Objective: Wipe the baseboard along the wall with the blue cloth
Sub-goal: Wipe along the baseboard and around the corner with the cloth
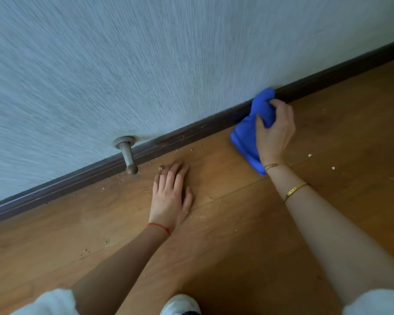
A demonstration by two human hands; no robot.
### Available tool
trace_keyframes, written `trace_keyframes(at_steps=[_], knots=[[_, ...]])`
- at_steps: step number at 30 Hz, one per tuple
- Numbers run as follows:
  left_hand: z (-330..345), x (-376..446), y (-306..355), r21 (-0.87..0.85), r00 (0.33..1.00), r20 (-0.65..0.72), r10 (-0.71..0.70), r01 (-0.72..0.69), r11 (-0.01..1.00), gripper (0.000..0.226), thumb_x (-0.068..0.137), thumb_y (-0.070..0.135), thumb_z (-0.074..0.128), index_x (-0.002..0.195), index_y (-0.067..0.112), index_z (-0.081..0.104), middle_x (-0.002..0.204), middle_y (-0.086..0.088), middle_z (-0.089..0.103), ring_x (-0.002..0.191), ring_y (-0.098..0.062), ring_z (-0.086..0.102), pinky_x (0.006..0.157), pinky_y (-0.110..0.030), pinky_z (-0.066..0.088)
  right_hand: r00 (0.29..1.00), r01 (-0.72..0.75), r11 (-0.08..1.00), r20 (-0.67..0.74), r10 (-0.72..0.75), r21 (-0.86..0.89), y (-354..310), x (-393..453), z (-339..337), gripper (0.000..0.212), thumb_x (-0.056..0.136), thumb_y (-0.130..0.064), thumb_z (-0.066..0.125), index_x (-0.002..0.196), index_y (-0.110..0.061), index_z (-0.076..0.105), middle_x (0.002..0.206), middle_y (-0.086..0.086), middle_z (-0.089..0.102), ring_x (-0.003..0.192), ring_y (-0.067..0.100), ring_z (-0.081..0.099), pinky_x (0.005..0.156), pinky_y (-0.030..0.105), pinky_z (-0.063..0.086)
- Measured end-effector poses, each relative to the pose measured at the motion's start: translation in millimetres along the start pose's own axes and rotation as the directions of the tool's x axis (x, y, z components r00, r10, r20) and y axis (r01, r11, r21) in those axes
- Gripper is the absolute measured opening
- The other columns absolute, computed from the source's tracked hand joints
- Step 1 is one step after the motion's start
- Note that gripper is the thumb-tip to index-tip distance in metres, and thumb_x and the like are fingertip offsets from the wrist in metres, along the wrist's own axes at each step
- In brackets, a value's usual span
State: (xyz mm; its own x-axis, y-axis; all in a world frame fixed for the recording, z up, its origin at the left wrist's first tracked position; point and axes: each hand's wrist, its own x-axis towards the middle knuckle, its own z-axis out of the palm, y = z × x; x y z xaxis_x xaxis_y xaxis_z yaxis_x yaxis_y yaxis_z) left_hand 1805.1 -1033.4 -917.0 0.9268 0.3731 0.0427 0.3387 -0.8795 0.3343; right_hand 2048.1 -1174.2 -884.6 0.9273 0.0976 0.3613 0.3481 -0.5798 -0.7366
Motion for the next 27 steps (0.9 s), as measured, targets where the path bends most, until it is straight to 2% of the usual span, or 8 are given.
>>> trace_keyframes(at_steps=[4,7,9,11,14,17,24,27], knots=[[-1.6,6.7,7.3,-0.017,0.999,0.013,0.031,-0.031,0.999,0.052,0.097,0.032,0.046,0.146,0.013,0.046,0.148,-0.007,0.045,0.141,-0.026,0.037,0.120,-0.049,0.026,0.986,0.137,0.991,0.099,-0.136,-0.009,-17.3,-26.4,12.2,0.036,0.084,-0.010,0.066,0.119,-0.005,0.060,0.115,0.013,0.058,0.105,0.025,0.059,0.089,0.027,0.048],[1.0,21.1,20.1,-0.038,0.998,0.005,0.065,-0.065,0.997,0.052,0.096,0.032,0.046,0.144,0.011,0.048,0.144,-0.009,0.048,0.138,-0.028,0.040,0.115,-0.050,0.032,0.905,0.362,0.932,0.242,-0.349,-0.008,-23.6,-40.9,15.9,0.035,0.083,-0.006,0.068,0.117,-0.005,0.062,0.111,0.012,0.060,0.103,0.024,0.058,0.088,0.028,0.048],[4.7,32.1,29.3,-0.051,0.998,0.016,0.068,-0.067,0.996,0.054,0.095,0.032,0.046,0.144,0.010,0.047,0.145,-0.009,0.048,0.137,-0.029,0.041,0.114,-0.049,0.033,0.874,0.405,0.914,0.296,-0.385,-0.008,-15.7,-30.1,10.1,0.035,0.082,-0.005,0.069,0.116,-0.006,0.062,0.109,0.010,0.060,0.103,0.024,0.057,0.089,0.028,0.047],[9.7,41.6,37.6,-0.050,0.996,0.035,0.078,-0.076,0.996,0.056,0.095,0.035,0.046,0.145,0.009,0.046,0.147,-0.009,0.046,0.136,-0.030,0.042,0.114,-0.049,0.034,0.905,0.351,0.936,0.266,-0.333,-0.023,-3.9,-17.3,1.8,0.036,0.081,-0.004,0.069,0.116,-0.007,0.062,0.110,0.009,0.060,0.103,0.025,0.059,0.089,0.032,0.049],[17.0,49.5,44.8,-0.041,0.995,0.056,0.086,-0.084,0.996,0.060,0.096,0.039,0.046,0.148,0.009,0.042,0.152,-0.009,0.042,0.139,-0.030,0.039,0.118,-0.047,0.029,0.984,0.160,0.986,0.092,-0.156,-0.045,13.6,6.7,-9.7,0.036,0.079,-0.002,0.067,0.114,-0.006,0.062,0.109,0.010,0.060,0.102,0.025,0.059,0.088,0.035,0.050],[20.9,49.4,45.1,-0.026,0.995,0.059,0.078,-0.076,0.997,0.062,0.097,0.041,0.045,0.150,0.011,0.038,0.155,-0.008,0.037,0.141,-0.028,0.035,0.121,-0.043,0.022,0.998,0.057,0.997,0.018,-0.057,-0.055,15.0,15.8,-10.9,0.035,0.079,-0.005,0.067,0.114,-0.005,0.062,0.109,0.012,0.060,0.101,0.024,0.058,0.087,0.030,0.047],[22.8,50.0,44.6,-0.067,0.996,0.041,0.074,-0.071,0.995,0.063,0.095,0.040,0.048,0.150,0.012,0.039,0.154,-0.006,0.038,0.142,-0.026,0.032,0.120,-0.041,0.019,0.926,0.317,0.948,0.217,-0.309,0.000,-3.3,-21.1,2.8,0.034,0.083,-0.003,0.069,0.116,-0.005,0.063,0.109,0.010,0.061,0.104,0.024,0.059,0.090,0.026,0.048],[21.6,49.6,44.5,-0.059,0.996,0.062,0.058,-0.054,0.997,0.063,0.096,0.042,0.045,0.151,0.012,0.038,0.156,-0.005,0.036,0.143,-0.026,0.032,0.120,-0.046,0.025,0.974,0.194,0.981,0.119,-0.194,0.008,11.7,-1.5,-4.4,0.034,0.080,0.000,0.068,0.114,-0.004,0.064,0.106,0.010,0.062,0.102,0.024,0.061,0.089,0.025,0.047]])
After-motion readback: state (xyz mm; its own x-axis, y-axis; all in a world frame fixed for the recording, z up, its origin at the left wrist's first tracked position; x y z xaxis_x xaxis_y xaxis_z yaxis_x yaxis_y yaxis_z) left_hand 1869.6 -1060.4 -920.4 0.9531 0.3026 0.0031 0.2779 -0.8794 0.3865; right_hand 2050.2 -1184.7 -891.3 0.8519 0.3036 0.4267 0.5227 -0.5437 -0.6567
